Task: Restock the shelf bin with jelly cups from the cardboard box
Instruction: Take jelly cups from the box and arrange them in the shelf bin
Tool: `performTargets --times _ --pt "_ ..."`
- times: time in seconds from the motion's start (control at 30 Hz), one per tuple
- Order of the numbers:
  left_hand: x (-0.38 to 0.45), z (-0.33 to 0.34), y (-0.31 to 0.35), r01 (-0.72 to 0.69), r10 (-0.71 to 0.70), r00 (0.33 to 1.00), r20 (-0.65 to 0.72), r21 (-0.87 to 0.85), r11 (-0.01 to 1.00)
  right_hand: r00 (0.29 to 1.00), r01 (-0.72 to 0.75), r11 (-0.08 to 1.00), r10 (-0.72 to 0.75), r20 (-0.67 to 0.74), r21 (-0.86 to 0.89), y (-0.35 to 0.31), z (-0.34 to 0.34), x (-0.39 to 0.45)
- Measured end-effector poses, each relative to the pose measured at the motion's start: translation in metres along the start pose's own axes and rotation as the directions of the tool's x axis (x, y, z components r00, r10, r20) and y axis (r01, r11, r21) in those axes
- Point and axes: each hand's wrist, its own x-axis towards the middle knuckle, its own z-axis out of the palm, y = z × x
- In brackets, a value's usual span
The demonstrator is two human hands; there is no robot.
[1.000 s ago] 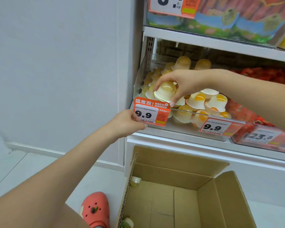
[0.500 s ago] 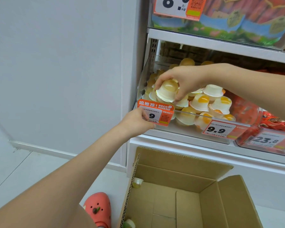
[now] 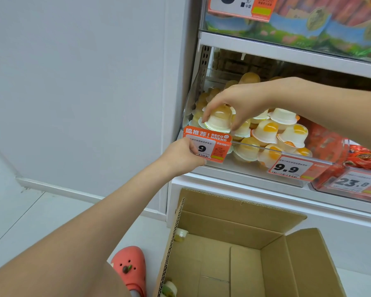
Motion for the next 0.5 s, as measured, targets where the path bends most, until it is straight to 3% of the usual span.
performTargets --times 0.33,0.5 --pt "0.0 0.003 0.001 0.014 -0.013 1.0 -0.014 0.019 1.0 0.989 -0.006 0.994 0.022 -0.144 0.109 0.002 0.002 0.0" --pt "0.001 0.002 0.001 0.012 -0.012 1.0 -0.011 0.015 1.0 0.997 -0.024 0.999 0.027 -0.068 0.047 -0.001 -0.001 0.008"
